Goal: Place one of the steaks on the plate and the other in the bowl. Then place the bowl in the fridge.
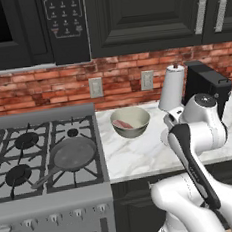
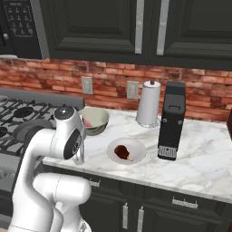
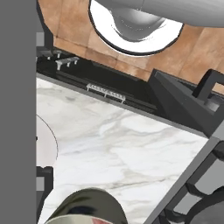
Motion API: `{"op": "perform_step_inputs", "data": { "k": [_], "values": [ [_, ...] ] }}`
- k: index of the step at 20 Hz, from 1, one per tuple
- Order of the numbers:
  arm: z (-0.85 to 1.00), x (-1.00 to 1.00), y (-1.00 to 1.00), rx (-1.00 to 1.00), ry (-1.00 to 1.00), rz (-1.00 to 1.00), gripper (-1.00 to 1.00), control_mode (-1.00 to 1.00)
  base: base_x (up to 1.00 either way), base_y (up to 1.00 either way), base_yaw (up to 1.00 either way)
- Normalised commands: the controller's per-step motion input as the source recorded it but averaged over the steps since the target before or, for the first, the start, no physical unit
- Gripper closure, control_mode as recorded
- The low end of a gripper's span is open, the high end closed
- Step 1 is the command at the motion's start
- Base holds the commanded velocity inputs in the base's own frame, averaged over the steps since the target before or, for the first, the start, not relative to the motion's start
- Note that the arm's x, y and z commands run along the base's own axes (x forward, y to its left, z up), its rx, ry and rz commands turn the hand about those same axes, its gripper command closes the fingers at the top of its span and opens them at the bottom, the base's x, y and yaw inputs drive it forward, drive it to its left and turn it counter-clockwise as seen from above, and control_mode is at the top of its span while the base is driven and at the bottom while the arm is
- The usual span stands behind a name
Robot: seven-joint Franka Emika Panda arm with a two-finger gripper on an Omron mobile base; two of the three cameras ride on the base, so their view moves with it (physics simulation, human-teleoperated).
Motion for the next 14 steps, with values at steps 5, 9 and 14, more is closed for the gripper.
{"op": "perform_step_inputs", "data": {
  "k": [5, 9, 14],
  "values": [
    [0.00, 0.00, 0.00, 0.00, 0.00, 0.00, -1.00, -1.00, 0.00, 0.00, 0.00],
    [0.00, 0.00, 0.00, 0.00, -0.01, 0.01, -1.00, 1.00, -0.19, 0.00, 0.10],
    [0.00, 0.00, 0.00, 0.00, 0.00, 0.00, -1.00, 1.00, -0.39, 0.00, 0.21]
  ]
}}
